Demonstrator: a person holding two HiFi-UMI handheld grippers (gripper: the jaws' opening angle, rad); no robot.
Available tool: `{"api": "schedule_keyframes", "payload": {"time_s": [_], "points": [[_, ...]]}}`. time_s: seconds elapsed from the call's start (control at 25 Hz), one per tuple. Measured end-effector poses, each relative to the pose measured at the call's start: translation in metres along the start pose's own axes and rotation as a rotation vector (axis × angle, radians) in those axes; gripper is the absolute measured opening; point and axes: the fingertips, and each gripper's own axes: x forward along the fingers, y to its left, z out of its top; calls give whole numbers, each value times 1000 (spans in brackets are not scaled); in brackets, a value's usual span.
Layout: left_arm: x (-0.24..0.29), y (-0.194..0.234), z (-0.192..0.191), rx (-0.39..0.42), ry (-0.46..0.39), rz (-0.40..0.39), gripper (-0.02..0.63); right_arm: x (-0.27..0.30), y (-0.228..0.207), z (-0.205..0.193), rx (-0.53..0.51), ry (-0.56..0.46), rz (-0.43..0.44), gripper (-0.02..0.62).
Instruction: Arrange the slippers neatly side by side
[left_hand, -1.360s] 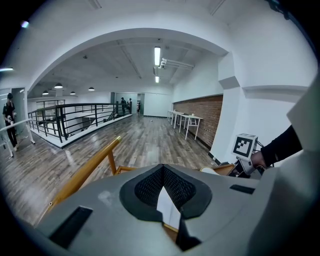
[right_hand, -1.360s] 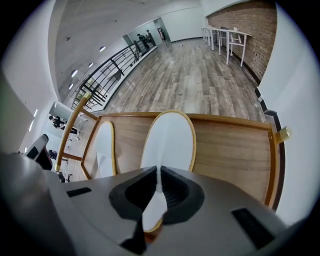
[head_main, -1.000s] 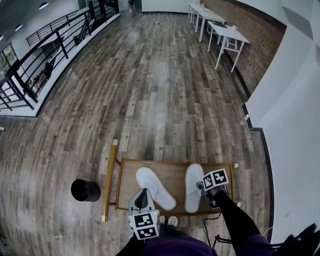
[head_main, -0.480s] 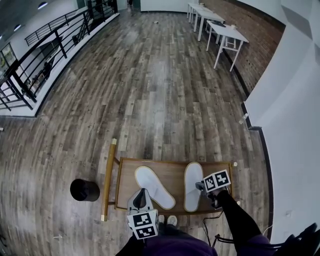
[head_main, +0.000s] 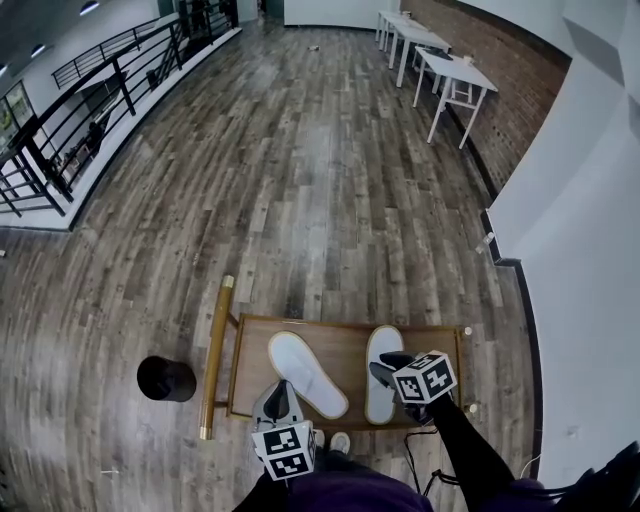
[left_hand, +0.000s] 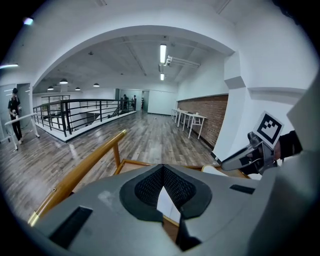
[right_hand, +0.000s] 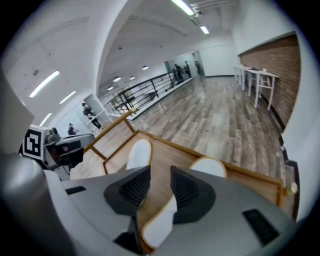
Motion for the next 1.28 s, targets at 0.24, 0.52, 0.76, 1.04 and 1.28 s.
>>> {"api": "schedule_keyframes", "payload": {"time_s": [0.24,0.52,0.76,1.04,1.28], "points": [[-11,11,-7,-13,0,28,0,69,82,18,-176,44,122,101],[-21,26,-6,-21,-1,67,0,120,98,4,-246,151,93,110],[-20,35,-6,-24,5,79,0,145,102,5,-285,181,46,110],[-21,46,-6,-32,9,95,0,172,92,-9,-284,275,-8,109],[-19,52,-9,-32,18,98,0,168,83,-5,-269,278,-64,15]]}}
